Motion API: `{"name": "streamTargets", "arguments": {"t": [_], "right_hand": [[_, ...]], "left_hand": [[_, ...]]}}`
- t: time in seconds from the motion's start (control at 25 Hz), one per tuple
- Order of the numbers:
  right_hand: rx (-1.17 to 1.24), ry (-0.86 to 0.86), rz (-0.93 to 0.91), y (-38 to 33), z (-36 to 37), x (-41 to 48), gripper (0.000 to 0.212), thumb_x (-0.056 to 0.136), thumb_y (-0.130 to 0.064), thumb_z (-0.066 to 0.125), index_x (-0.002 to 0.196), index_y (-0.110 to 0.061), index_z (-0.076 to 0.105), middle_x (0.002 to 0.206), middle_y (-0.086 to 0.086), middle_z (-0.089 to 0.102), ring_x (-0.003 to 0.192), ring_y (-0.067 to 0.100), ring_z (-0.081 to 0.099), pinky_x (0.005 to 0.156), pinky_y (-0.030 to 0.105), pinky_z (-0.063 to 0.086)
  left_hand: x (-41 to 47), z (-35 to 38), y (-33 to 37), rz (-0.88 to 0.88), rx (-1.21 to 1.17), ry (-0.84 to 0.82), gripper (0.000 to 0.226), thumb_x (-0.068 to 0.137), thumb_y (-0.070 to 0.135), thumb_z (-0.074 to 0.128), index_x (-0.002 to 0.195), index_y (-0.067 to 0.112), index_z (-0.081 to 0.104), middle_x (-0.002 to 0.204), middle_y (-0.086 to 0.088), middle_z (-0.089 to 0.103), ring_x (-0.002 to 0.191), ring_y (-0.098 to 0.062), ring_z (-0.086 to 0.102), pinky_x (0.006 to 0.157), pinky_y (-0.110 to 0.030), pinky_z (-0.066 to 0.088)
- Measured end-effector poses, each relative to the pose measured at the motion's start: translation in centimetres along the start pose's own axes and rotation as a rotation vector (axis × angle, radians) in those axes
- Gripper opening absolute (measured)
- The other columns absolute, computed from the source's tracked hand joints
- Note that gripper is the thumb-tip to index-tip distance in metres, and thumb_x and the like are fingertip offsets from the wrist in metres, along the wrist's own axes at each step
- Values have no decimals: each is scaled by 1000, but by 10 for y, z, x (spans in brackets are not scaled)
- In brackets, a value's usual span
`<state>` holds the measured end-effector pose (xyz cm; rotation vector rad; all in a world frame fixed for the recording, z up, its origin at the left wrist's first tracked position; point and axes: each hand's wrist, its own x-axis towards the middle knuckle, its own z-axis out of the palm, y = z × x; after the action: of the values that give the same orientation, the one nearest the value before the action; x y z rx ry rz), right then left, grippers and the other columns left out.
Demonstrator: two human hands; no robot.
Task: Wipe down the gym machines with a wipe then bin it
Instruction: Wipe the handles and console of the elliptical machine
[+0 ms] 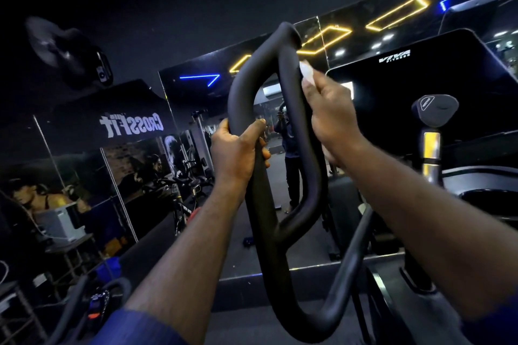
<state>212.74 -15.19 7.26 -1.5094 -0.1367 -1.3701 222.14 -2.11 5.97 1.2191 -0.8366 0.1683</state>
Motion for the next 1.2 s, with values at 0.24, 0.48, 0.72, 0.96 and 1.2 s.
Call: {"name": "streamTargets", "arguments": {"t": [0.24,0.48,0.72,0.96,1.2], "right_hand": [[-574,-173,-493,10,-19,0,56,104,5,43,158,-9,37,162,6,38,153,13,29,127,28,24],[-784,-370,-702,22,-45,-35,49,102,6,43,150,0,48,161,14,42,157,24,25,129,36,20],[-983,-415,-740,51,-48,-129,47,101,2,39,144,-2,57,150,9,56,151,23,38,123,51,32],[-819,-93,-449,80,26,-240,47,106,-1,34,152,1,42,163,13,38,155,28,31,125,46,29],[-661,-8,-395,47,37,-245,57,97,18,55,151,8,40,160,13,44,146,27,46,118,49,41]], "left_hand": [[1,-3,-1,3,2,-21,28,93,20,77,112,8,59,72,-10,67,53,-23,61,48,-34,52],[-2,-3,-2,-16,-28,-28,29,92,26,78,108,10,58,72,-13,65,56,-30,61,55,-41,55],[-42,-7,-29,9,-25,1,37,98,39,73,110,6,60,70,-11,63,53,-26,59,52,-40,54],[-71,-21,-57,13,-40,-86,37,93,62,68,110,29,61,85,4,71,80,-21,68,84,-60,59],[-68,-46,-46,-169,-157,-414,21,109,34,52,125,22,56,110,11,70,93,11,68,81,-12,52]]}}
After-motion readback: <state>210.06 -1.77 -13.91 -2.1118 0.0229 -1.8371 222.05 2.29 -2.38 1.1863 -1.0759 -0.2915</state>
